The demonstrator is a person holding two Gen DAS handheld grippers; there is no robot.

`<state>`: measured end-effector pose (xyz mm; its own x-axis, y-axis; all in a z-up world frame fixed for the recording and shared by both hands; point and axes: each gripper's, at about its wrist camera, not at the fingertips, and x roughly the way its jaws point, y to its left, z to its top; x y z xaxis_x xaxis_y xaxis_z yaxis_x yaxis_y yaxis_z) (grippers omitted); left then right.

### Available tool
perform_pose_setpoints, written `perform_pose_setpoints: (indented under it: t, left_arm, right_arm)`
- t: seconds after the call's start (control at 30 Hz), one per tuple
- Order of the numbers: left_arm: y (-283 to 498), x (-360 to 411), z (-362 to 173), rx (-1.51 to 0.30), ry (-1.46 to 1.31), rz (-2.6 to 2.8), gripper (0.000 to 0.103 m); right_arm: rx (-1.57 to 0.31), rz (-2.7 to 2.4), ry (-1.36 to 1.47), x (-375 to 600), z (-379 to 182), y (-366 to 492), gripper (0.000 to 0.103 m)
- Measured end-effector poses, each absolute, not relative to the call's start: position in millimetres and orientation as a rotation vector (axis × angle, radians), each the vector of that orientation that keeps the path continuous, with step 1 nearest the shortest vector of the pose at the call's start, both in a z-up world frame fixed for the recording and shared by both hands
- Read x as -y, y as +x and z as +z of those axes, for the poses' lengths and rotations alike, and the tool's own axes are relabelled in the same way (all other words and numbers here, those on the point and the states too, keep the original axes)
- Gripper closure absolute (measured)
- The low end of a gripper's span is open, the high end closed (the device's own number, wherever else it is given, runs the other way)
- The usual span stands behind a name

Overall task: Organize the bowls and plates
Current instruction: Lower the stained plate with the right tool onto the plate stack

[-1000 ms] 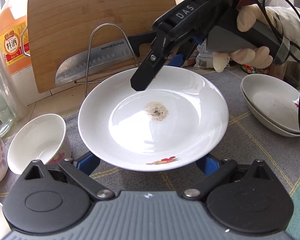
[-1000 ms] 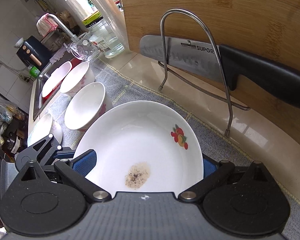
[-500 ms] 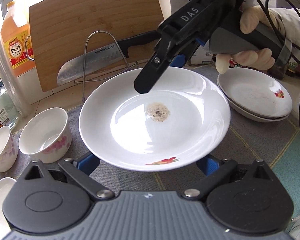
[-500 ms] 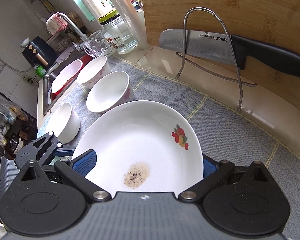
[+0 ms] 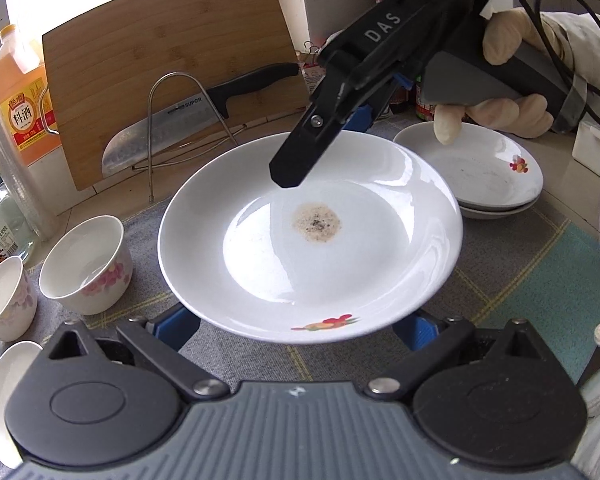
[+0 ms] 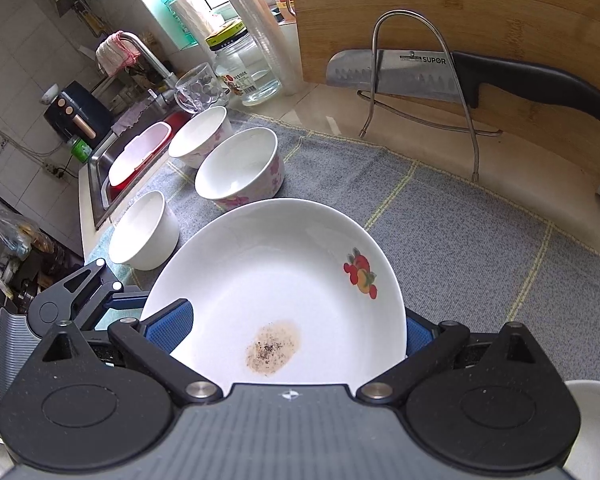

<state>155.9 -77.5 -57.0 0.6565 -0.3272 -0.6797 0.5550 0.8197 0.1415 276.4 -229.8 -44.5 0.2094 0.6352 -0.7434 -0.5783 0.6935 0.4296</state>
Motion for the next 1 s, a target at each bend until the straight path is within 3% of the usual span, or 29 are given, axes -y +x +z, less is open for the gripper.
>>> perform_pose_setpoints:
  t: [1.0]
  left_arm:
    - [124.2, 122.2, -45.1, -0.663, 0.442, -0.713, 0.002]
  right_arm:
    - [-1.031, 0.666, 0.185, 295.9, -39.6, 209.5, 0.0]
